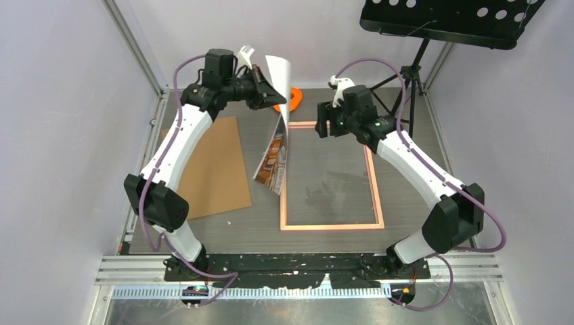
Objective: Put the photo into the frame
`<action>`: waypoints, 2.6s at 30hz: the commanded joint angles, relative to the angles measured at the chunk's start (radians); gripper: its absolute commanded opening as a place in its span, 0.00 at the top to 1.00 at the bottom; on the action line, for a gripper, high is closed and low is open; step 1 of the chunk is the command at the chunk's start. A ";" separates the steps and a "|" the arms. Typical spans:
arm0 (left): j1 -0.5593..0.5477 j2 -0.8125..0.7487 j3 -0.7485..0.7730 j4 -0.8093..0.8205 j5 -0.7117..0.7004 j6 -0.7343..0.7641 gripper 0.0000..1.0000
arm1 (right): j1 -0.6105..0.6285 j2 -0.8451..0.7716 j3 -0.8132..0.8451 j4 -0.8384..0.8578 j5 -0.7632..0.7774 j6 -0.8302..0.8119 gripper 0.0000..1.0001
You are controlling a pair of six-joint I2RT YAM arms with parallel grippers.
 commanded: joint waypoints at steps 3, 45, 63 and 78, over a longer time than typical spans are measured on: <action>-0.094 -0.005 0.122 0.214 0.188 -0.157 1.00 | -0.118 -0.129 -0.044 0.068 -0.037 -0.014 0.29; 0.006 0.198 -0.639 0.801 -0.028 -0.305 1.00 | -0.466 -0.367 -0.203 0.054 -0.045 -0.006 0.30; 0.077 0.209 -0.731 0.928 -0.089 -0.469 1.00 | -0.494 -0.294 -0.248 0.080 -0.058 -0.020 0.30; 0.099 0.263 -0.677 1.061 -0.063 -0.648 1.00 | -0.494 -0.222 -0.277 0.109 -0.199 -0.058 0.30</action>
